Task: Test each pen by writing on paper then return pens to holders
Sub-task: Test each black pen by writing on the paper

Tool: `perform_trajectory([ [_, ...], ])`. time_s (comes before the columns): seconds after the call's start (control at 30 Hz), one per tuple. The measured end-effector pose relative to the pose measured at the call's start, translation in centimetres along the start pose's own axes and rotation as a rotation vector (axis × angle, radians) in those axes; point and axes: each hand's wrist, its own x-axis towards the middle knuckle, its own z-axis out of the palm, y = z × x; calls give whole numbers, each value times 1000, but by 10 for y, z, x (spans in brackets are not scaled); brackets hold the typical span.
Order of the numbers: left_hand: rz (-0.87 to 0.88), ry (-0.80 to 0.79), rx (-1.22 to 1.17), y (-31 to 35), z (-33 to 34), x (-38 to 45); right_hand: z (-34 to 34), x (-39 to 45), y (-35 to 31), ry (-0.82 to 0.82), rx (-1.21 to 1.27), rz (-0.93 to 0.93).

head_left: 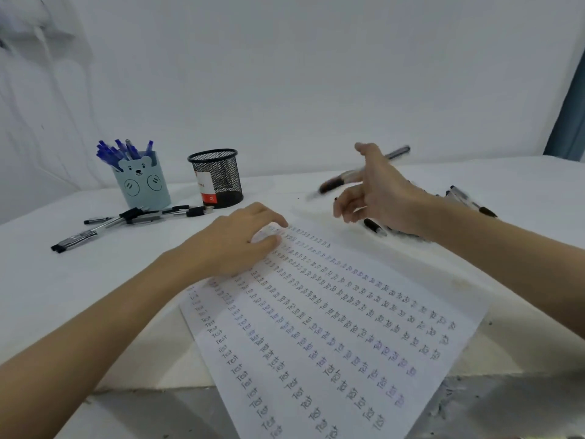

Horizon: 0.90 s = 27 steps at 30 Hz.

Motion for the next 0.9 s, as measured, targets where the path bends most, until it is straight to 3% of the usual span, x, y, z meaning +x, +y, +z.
perform_trajectory([
  [0.1, 3, -22, -19, 0, 3, 12, 9, 6, 8, -39, -183, -84],
  [0.37, 78, 73, -133, -5, 27, 28, 19, 22, 20, -136, -76, 11],
  [0.63, 75, 82, -186, -8, 29, 29, 26, 21, 38, 64, -161, -192],
  [0.9, 64, 84, -190, -7, 29, 29, 31, 16, 43, 100, -354, -330],
])
